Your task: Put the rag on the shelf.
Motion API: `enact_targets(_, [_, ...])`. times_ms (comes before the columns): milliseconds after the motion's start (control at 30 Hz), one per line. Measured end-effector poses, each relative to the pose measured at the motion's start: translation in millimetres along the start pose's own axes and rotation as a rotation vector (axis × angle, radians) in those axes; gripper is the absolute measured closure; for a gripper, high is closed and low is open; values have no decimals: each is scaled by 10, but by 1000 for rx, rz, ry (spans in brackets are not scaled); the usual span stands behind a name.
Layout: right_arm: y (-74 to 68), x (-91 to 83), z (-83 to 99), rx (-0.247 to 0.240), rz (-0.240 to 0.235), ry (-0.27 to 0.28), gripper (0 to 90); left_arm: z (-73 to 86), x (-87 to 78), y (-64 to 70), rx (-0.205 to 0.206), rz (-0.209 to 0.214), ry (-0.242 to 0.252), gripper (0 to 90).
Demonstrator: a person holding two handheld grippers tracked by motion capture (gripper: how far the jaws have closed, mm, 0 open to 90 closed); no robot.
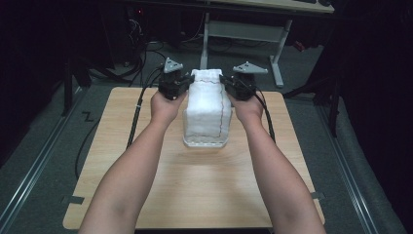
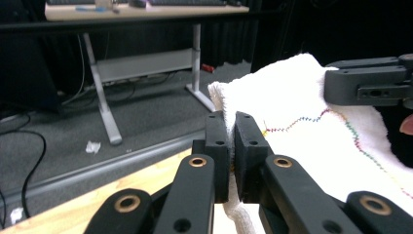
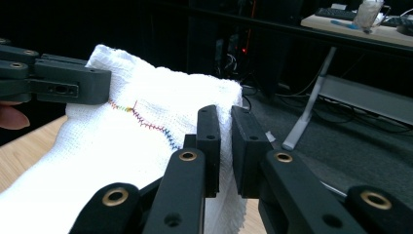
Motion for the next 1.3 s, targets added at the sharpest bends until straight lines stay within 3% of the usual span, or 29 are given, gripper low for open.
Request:
enact_targets(167, [13,57,68,2,-5,-38,831,103,54,-34,-6,5,-54,860])
enact_targets(467, [11,180,204,14,-23,-112,824,392,150,-130,-63,29,-153,860])
enact_targets(500, [13,199,223,17,-26,-121,813,424,158,-141,-69,31,-166,859])
enact_targets(533, [20,217,254,33,-19,-136,749,477,171,-168,-101,38,-193,841])
enact_targets(600, [33,218,262,41,-21,-132,741,489,168,-181,-105,32,-199,790])
enact_targets(633, [45,213,264,43,-16,-128,727,491,152,-190,-108,19,-186,718])
enact_targets(767, [58,182,269,33,-12,-130,725,465,82,-227,-134,-6,-146,706])
enact_targets(833, [53,155,271,30,-12,-128,720,449,44,-225,-118,-13,-133,696])
enact_targets(1033, [47,78,281,27,-5,-140,686,423,-64,-236,-120,-21,-117,665])
enact_targets(1100, [41,53,276,17,3,-150,686,412,-103,-225,-97,-31,-104,664])
enact_targets(1300, [7,-17,224,5,1,-139,663,395,-170,-231,-80,-49,-113,649])
Point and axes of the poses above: each handheld gripper's, and its own axes: x roughly forward along the jaws, z roughly out of its underside, y roughly to its right, the point moved 3 cm from there along x, roughly forward along the jaws, and after that the axes turned 9 degrees about y, right-handed, at the moved point
